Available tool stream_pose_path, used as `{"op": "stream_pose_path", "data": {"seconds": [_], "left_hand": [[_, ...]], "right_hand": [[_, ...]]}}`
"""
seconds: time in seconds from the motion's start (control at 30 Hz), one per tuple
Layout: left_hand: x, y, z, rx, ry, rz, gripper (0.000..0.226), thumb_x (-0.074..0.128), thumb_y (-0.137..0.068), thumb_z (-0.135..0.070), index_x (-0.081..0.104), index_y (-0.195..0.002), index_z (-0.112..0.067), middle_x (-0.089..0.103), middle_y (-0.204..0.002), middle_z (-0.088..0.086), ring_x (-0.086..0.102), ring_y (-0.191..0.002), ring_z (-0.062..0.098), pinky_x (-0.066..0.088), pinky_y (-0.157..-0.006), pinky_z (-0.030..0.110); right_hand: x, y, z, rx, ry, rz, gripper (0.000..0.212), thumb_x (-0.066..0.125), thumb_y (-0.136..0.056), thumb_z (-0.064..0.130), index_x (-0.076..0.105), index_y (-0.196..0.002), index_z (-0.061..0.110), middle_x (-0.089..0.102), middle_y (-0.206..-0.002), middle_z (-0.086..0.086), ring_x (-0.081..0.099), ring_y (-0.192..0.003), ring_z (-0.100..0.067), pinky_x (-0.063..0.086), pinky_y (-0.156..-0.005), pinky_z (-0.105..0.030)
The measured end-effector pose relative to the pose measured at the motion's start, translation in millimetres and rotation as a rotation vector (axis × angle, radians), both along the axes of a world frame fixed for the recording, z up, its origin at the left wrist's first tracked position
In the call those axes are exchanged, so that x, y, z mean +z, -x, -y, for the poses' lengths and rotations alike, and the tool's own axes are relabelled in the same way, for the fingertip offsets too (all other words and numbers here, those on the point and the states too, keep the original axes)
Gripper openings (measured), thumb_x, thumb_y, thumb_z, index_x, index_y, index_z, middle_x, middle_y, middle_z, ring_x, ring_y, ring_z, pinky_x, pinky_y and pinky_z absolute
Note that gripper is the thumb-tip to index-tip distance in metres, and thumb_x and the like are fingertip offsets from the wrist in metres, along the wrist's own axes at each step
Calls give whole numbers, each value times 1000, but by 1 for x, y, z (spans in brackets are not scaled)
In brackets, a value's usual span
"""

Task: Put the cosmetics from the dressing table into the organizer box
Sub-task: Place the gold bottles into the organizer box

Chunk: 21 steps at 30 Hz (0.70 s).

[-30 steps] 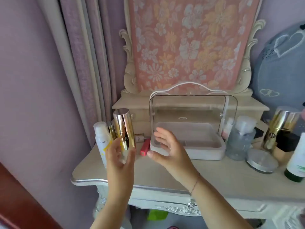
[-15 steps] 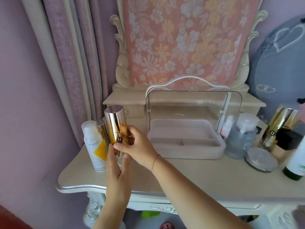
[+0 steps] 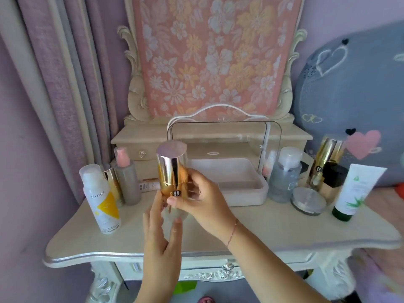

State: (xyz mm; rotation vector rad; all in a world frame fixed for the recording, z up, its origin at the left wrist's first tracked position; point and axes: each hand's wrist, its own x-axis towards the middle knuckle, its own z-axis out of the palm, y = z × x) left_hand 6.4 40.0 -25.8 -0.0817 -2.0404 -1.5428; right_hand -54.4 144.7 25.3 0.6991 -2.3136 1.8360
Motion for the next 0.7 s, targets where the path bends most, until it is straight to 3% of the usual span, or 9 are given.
{"op": "stream_pose_path", "data": {"seconds": [0.07,0.13,0.3,0.47,0.7], "left_hand": [[11,2,-8,-43,25,-58,67,50,-91,-3,27,-140,-44,38,-130,-32,38,-129,4,32,-107,29],[19,8,-15,-82,86,-72,67,52,-90,-2,28,-141,-38,38,-139,-25,35,-134,12,26,-112,35],[11,38,-17,-2,303,118,60,51,-93,-19,24,-147,-22,28,-153,0,18,-142,17,12,-115,33],[7,79,-5,47,272,227,68,52,-92,-37,19,-148,-15,20,-155,6,18,-143,20,18,-115,41],[-6,106,-4,66,261,321,86,61,-84,-45,12,-149,-16,16,-157,5,13,-145,19,14,-113,35]], "right_hand": [[11,2,-14,-15,24,-38,45,78,-73,28,60,-114,27,71,-107,2,67,-101,-15,54,-93,-41],[19,9,-26,-39,38,-64,46,78,-70,27,60,-112,29,72,-106,1,68,-100,-16,53,-93,-42],[18,38,-42,-121,-44,-102,48,78,-71,21,58,-114,27,69,-111,2,64,-106,-15,48,-99,-44],[15,71,-42,-150,-134,-115,46,75,-73,22,54,-113,32,68,-109,6,62,-105,-11,49,-98,-39],[-1,114,-32,-102,-162,-12,50,75,-76,20,53,-122,22,67,-115,-1,64,-106,-17,49,-99,-41]]}}
